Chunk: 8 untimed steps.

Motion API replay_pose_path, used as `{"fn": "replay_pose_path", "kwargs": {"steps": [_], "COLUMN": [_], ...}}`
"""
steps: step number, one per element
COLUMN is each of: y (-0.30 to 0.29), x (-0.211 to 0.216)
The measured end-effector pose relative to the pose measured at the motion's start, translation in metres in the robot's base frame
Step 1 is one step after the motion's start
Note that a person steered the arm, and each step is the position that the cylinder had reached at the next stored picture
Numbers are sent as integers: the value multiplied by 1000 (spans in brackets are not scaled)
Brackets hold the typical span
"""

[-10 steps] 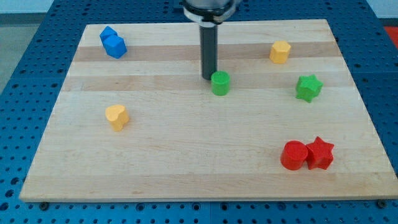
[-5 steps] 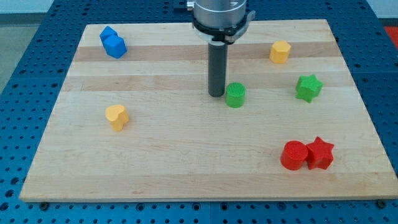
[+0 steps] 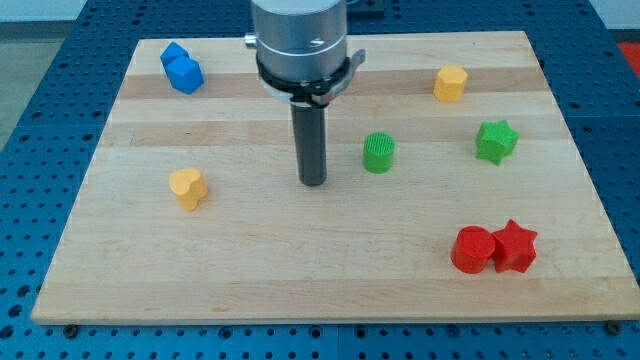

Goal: Place the green circle into the green star

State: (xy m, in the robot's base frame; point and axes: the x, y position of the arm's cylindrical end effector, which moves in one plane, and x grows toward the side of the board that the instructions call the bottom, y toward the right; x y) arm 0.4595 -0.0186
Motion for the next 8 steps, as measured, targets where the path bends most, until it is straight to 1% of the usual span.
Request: {"fn": "replay_pose_path", "kwargs": {"steps": [1,3,4,5,7,8], "y": [28,92,92,67,65,65], "x": [-11,-19,-25,-25,-43,-44]}}
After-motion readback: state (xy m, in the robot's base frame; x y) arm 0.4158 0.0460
